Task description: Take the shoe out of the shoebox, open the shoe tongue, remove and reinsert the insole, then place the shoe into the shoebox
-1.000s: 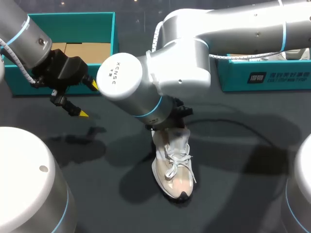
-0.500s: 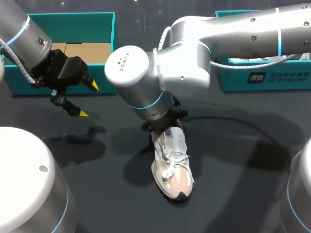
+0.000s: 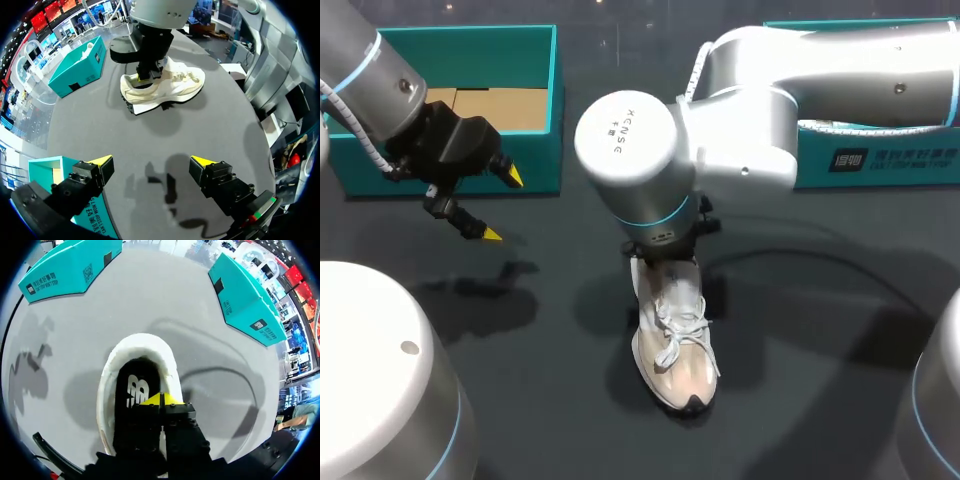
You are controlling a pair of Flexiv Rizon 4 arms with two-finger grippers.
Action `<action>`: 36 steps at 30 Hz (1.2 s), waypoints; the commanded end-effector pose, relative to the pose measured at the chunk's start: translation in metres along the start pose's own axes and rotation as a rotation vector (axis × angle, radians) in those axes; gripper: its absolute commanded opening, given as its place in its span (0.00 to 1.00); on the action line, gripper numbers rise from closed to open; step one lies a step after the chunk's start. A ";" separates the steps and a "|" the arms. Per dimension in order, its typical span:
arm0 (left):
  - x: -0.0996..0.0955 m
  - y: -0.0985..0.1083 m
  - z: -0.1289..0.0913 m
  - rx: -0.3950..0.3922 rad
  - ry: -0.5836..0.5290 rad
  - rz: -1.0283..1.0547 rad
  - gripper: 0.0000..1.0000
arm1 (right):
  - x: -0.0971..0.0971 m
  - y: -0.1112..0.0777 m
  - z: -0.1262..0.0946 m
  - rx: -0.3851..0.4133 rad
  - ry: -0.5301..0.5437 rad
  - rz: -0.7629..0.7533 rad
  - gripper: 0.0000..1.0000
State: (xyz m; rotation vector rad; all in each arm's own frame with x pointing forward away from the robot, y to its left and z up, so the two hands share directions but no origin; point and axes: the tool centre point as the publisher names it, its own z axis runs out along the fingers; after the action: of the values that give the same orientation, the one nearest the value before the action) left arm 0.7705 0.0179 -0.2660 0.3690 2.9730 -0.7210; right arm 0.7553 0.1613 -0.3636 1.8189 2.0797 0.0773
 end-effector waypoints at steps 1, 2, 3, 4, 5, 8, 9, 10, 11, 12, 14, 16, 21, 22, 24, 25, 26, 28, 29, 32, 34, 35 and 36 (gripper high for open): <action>0.001 0.000 -0.001 -0.003 -0.002 0.000 1.00 | -0.007 -0.001 -0.001 -0.007 -0.006 -0.004 0.00; 0.001 0.000 -0.001 -0.003 -0.002 0.000 1.00 | -0.006 -0.001 0.002 0.000 -0.002 -0.007 0.00; 0.001 0.000 -0.001 -0.003 -0.002 0.000 1.00 | -0.005 -0.001 0.003 0.006 0.002 -0.010 0.00; 0.001 0.000 -0.001 -0.003 -0.002 0.000 1.00 | -0.004 -0.001 0.004 0.013 0.008 -0.015 0.00; 0.001 0.000 -0.001 -0.003 -0.002 0.000 1.00 | -0.003 -0.002 0.005 0.016 0.016 -0.019 0.00; 0.001 0.000 -0.001 -0.003 -0.002 0.000 1.00 | 0.000 0.000 0.003 0.022 0.043 -0.030 0.00; 0.001 0.000 -0.001 -0.003 -0.002 0.000 1.00 | 0.000 0.000 0.002 0.025 0.057 -0.035 0.00; 0.001 0.000 -0.001 -0.003 -0.002 0.000 1.00 | 0.001 0.001 0.001 0.030 0.065 -0.036 0.00; 0.001 0.000 -0.001 -0.003 -0.002 0.000 1.00 | 0.002 0.001 0.000 0.033 0.069 -0.036 0.00; 0.001 0.000 -0.001 -0.003 -0.002 0.000 1.00 | 0.004 0.002 0.000 0.034 0.073 -0.039 0.00; 0.001 0.000 -0.001 -0.003 -0.002 0.000 1.00 | 0.009 0.002 0.003 0.040 0.076 -0.049 0.00; 0.001 0.000 -0.001 -0.003 -0.002 0.000 1.00 | 0.012 0.001 0.007 0.051 0.077 -0.054 0.00; 0.001 0.000 -0.001 -0.003 -0.002 0.000 1.00 | 0.018 -0.002 0.018 0.077 0.072 -0.066 0.00; 0.001 0.000 -0.001 -0.003 -0.002 0.000 1.00 | 0.019 -0.002 0.020 0.083 0.073 -0.067 0.00; 0.001 0.000 -0.001 -0.003 -0.002 0.000 1.00 | 0.020 -0.003 0.026 0.100 0.057 -0.066 0.00; 0.001 0.000 -0.001 -0.003 -0.002 0.000 1.00 | 0.021 -0.003 0.029 0.108 0.048 -0.068 0.00; 0.001 0.000 -0.001 -0.003 -0.002 0.000 1.00 | 0.022 -0.004 0.032 0.118 0.043 -0.068 0.00; 0.001 0.000 -0.001 -0.003 -0.002 0.000 1.00 | 0.022 -0.005 0.037 0.133 0.043 -0.070 0.00; 0.001 0.000 -0.001 -0.003 -0.002 0.000 1.00 | 0.023 -0.006 0.040 0.143 0.044 -0.071 0.00; 0.001 0.000 -0.001 -0.003 -0.002 0.000 1.00 | 0.025 -0.008 0.047 0.175 0.048 -0.074 0.00; 0.001 0.000 -0.001 -0.003 -0.002 0.000 1.00 | 0.026 -0.010 0.049 0.187 0.063 -0.077 0.00; 0.001 0.000 -0.001 -0.003 -0.002 0.000 1.00 | 0.027 -0.011 0.049 0.189 0.073 -0.078 0.00; 0.001 0.000 -0.001 -0.003 -0.002 0.000 1.00 | 0.028 -0.012 0.049 0.192 0.077 -0.078 0.00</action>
State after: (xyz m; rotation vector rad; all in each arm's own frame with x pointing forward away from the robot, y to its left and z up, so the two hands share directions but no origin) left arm 0.7704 0.0179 -0.2659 0.3690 2.9730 -0.7210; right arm 0.7547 0.1755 -0.4001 1.8601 2.2673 -0.0832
